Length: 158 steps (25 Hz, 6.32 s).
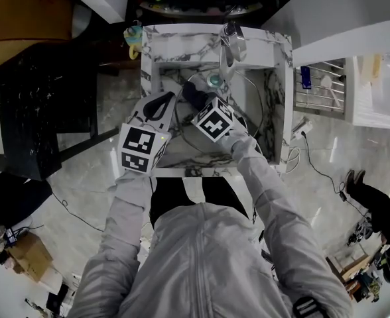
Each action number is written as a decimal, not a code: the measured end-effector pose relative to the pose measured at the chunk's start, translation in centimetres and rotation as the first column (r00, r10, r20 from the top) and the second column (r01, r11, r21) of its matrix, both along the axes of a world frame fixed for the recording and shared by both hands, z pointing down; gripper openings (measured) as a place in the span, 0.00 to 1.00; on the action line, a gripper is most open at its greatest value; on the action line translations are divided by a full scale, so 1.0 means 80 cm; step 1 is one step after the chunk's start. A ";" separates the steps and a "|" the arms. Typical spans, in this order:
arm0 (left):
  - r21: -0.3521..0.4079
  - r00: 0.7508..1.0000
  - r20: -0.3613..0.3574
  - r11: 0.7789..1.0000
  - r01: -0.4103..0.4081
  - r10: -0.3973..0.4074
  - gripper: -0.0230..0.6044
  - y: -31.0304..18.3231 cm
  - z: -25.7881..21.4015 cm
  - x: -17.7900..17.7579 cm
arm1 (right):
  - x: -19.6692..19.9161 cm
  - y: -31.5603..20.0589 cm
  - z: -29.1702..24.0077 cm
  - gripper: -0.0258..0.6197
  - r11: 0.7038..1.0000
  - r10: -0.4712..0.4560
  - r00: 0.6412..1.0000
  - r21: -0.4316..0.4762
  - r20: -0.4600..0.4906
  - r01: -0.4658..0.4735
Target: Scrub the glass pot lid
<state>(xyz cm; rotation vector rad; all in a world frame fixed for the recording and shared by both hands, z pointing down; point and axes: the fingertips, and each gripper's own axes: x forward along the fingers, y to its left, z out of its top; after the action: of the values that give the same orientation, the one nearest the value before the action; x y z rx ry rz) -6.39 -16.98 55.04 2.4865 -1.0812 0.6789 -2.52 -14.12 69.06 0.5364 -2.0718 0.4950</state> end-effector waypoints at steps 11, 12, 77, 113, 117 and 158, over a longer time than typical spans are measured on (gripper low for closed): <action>0.001 1.000 0.003 1.000 -0.013 0.013 0.08 0.004 0.000 0.010 | -0.004 0.071 -0.006 0.13 0.955 -0.275 0.960 -0.099 0.057 0.279; 0.000 1.000 0.004 1.000 -0.013 0.013 0.08 0.005 0.000 0.010 | -0.003 0.076 -0.006 0.13 0.948 -0.291 0.955 -0.116 0.067 0.297; 0.008 1.000 -0.009 1.000 -0.011 0.011 0.08 0.025 -0.006 0.037 | 0.215 0.001 0.016 0.13 0.981 -0.068 0.931 -0.195 -0.359 -0.003; -0.013 1.000 0.002 1.000 0.028 -0.028 0.08 0.023 0.000 0.006 | 0.051 -0.048 0.002 0.13 0.997 -0.076 0.988 0.015 -0.137 0.079; -0.012 1.000 0.001 0.999 0.030 -0.030 0.08 0.022 -0.001 0.006 | 0.030 -0.027 0.002 0.13 0.990 -0.143 0.984 0.001 -0.109 0.144; -0.016 1.000 0.010 1.000 0.005 -0.005 0.08 0.042 0.002 0.030 | 0.183 0.078 0.035 0.13 0.942 -0.141 0.956 -0.331 -0.258 0.050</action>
<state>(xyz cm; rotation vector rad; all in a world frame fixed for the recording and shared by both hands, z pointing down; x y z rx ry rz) -4.03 -13.63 55.19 2.4682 -1.0809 0.6972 12.11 -7.88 71.87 0.2896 -1.6950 0.6455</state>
